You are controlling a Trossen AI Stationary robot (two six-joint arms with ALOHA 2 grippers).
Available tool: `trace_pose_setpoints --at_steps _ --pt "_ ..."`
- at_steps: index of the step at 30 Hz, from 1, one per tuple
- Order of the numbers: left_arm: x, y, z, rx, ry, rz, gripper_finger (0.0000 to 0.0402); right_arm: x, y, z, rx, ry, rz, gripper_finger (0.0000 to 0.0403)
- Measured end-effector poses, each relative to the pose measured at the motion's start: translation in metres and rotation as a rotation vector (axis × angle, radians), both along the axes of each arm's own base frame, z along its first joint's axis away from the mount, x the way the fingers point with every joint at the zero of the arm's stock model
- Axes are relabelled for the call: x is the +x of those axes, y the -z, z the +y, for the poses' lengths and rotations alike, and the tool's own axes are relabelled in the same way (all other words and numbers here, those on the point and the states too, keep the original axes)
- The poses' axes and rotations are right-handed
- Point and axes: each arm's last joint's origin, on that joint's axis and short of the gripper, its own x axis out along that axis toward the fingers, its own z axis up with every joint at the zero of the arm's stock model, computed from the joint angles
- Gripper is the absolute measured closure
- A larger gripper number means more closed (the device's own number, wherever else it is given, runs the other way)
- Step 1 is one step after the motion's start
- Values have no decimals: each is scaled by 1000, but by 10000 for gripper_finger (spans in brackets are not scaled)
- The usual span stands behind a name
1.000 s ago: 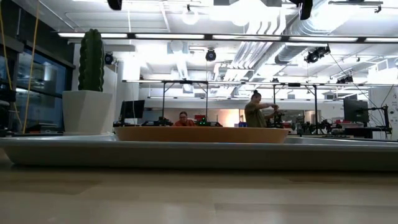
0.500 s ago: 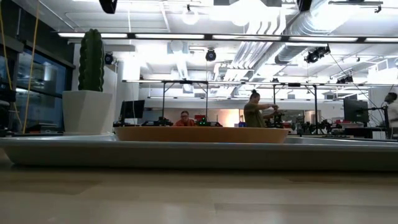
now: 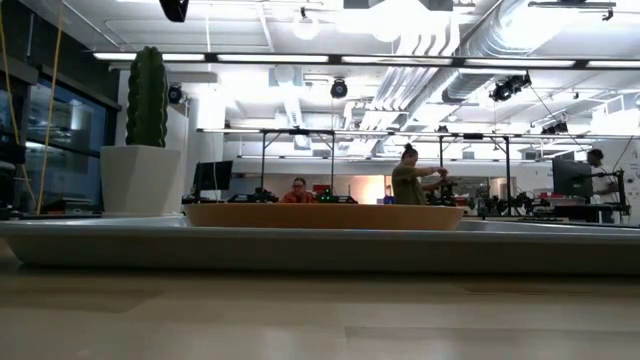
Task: Pick and place plate/cup/fork/spoon on tray
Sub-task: Put the orange cup to the top right of the orange plate on the gray tray
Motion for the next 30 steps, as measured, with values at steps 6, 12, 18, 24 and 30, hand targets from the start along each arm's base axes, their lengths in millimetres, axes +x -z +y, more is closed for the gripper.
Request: trace_pose_setpoints --at_steps 6,12,18,24,30 --pt "0 0 0 0 0 0 202 -13 41 42 -52 -78 202 199" --pt "0 0 0 0 0 0 202 -28 78 60 -170 -33 294 199" --pt "0 0 0 0 0 -1 202 -33 106 66 -250 -71 342 199" --pt "0 0 0 1 0 -4 202 -33 124 66 -309 -100 369 199" --pt "0 -2 0 4 0 -24 202 -32 138 67 -321 -127 366 199"
